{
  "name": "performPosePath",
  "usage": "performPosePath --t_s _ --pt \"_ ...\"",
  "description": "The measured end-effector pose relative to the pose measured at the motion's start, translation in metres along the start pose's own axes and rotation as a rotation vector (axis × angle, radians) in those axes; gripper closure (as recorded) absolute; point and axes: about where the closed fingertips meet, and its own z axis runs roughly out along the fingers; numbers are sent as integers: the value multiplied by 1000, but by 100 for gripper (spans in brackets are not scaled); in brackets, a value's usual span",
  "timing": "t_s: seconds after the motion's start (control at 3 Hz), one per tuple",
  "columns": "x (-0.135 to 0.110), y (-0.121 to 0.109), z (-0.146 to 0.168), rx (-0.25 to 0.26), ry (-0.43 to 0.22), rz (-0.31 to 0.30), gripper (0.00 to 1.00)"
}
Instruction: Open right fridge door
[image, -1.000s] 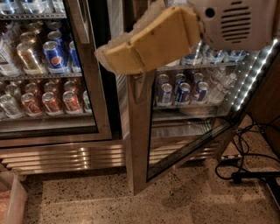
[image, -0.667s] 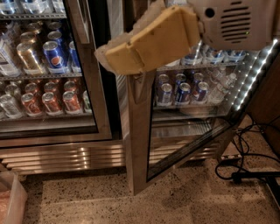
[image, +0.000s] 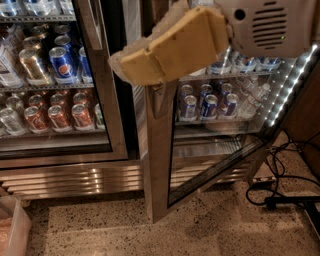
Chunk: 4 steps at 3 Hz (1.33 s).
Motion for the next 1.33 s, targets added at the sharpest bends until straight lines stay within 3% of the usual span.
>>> performPosePath --t_s 1.33 --pt "0 0 0 0 0 0 0"
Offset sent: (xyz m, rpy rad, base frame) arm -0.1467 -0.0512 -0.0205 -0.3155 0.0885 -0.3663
